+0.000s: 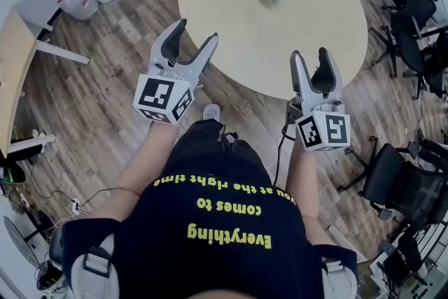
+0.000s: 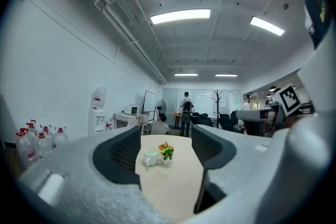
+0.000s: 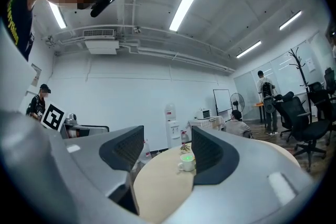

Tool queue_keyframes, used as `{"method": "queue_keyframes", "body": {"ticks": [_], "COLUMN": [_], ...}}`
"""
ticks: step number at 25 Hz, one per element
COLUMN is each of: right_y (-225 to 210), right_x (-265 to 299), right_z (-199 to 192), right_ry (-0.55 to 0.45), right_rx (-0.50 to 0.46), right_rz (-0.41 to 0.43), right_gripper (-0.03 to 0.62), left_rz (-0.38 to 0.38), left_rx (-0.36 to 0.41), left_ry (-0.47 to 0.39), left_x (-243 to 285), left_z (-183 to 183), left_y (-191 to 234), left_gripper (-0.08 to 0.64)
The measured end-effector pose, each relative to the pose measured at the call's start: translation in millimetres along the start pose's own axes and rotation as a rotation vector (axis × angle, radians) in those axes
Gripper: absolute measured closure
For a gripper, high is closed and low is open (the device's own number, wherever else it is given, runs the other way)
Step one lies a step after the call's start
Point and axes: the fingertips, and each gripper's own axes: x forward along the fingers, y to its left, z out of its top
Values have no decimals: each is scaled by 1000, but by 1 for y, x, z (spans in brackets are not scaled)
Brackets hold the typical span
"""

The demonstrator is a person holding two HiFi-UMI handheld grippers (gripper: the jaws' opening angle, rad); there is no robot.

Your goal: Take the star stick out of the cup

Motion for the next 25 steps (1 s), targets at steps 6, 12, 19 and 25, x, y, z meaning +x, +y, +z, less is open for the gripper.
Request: {"method": "queue_keyframes", "body": {"ticks": [6, 12, 19, 25], "right_y": [5, -13, -39, -80], "right_x": [36, 62, 111, 152], "right_z": [-10, -23, -24, -10], "right_ry": [39, 78, 79, 70], "right_rx": [16, 30, 37, 25], "right_rz": [-28, -36, 25, 66], "right_gripper": [310, 310, 310, 307], "left_rz": [-36, -35, -1, 39], "left_rx": [-12, -33, -24, -16], "left_ry": [17, 54, 67, 56], "left_x": [29, 57, 99, 149], "left_z": [0, -13, -16, -6], "left_y": [34, 51, 61, 70], "left_gripper": [250, 250, 250, 250]}}
